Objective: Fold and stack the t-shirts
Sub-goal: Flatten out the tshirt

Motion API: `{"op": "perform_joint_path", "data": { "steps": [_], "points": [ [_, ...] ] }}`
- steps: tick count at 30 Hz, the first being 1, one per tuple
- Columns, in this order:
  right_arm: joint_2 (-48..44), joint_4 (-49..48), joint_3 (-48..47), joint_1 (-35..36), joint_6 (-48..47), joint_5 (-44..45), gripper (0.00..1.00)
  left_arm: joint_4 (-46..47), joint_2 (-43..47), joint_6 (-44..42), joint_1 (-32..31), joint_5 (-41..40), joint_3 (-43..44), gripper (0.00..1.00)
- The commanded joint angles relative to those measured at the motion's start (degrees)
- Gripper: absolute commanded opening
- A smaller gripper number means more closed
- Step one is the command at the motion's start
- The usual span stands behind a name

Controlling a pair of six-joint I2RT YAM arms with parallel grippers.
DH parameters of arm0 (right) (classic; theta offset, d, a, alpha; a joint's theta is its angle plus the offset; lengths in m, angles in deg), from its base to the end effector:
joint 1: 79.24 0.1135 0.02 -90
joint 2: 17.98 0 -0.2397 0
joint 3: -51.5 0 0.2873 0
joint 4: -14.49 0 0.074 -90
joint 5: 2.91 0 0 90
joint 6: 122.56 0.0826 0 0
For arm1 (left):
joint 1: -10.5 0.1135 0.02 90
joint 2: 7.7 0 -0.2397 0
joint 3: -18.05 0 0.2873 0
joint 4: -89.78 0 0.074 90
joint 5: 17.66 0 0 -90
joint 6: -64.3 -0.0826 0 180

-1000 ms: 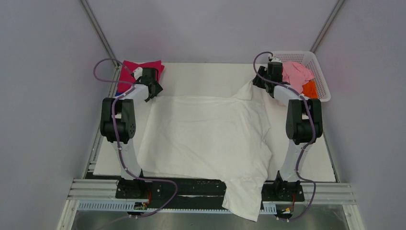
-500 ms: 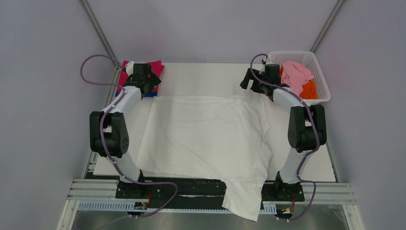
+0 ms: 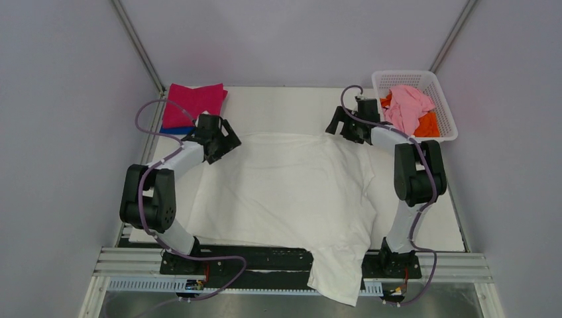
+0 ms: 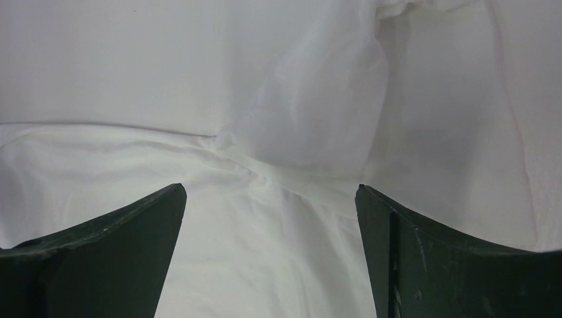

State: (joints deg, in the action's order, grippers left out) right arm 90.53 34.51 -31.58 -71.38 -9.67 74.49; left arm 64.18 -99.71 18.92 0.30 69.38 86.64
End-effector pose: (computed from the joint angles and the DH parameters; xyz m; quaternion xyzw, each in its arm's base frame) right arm 0.4572 0.0813 0.1072 0.0791 0.9173 0.1978 0.3364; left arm 0.3892 -0.0657 0.1207 -0.2857 0.8918 -0.1396 0.3218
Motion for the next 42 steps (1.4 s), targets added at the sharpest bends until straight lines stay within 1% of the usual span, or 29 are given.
{"op": "perform_joint_path", "data": {
  "steps": [1,5,9,15,20,24,27,30,33,36,39,42],
  "points": [
    [3.76,-1.03,-4.55,1.15,2.16,-0.66,1.0,0.33,-1.01,-1.12,0.44,-2.65,1.28,1.0],
    [7.12,-1.3,-6.98,1.76,3.26,-0.02,1.0,0.83,-1.81,-1.51,0.44,-2.65,1.09,1.0],
    [11.02,-3.09,-11.74,2.57,3.08,1.83,1.0,0.85,-2.68,-1.96,0.44,-3.06,1.19,1.0],
    [18.95,-3.57,-23.98,4.97,3.1,3.55,0.99,0.25,-4.15,-1.99,0.44,-4.16,1.78,1.0],
    [25.06,-4.12,-33.83,5.99,6.64,4.79,0.99,-0.46,-4.49,-1.79,0.44,-4.17,2.52,1.0],
    [30.95,-6.14,-42.81,6.03,9.56,0.83,1.0,-1.1,-4.23,-1.75,0.44,-4.44,3.05,1.0],
    [32.04,-6.21,-46.49,6.41,9.66,-0.68,1.0,-1.93,-3.8,-1.96,0.44,-5.04,3.45,1.0],
    [28.68,-6.19,-45.0,6.94,6.85,0.57,1.0,-2.89,-3.48,-2.65,0.44,-5.65,3.53,1.0],
    [22.65,-5.97,-40.03,7.15,3.13,2.17,1.0,-3.91,-3.18,-2.9,0.44,-6.63,3.54,1.0],
    [14.59,-4.74,-31.59,7.11,-0.01,5.23,1.0,-4.0,-2.24,-3.15,0.44,-6.51,3.74,1.0],
    [4.51,-2.18,-20.36,7.13,-1.52,8.54,1.0,-4.26,-1.12,-3.6,0.44,-5.73,3.94,1.0],
    [-4.37,4.2,-10.47,7.14,-0.59,13.46,1.0,-5.08,-0.03,-4.01,0.42,-5.51,4.46,1.0]
  ]
}}
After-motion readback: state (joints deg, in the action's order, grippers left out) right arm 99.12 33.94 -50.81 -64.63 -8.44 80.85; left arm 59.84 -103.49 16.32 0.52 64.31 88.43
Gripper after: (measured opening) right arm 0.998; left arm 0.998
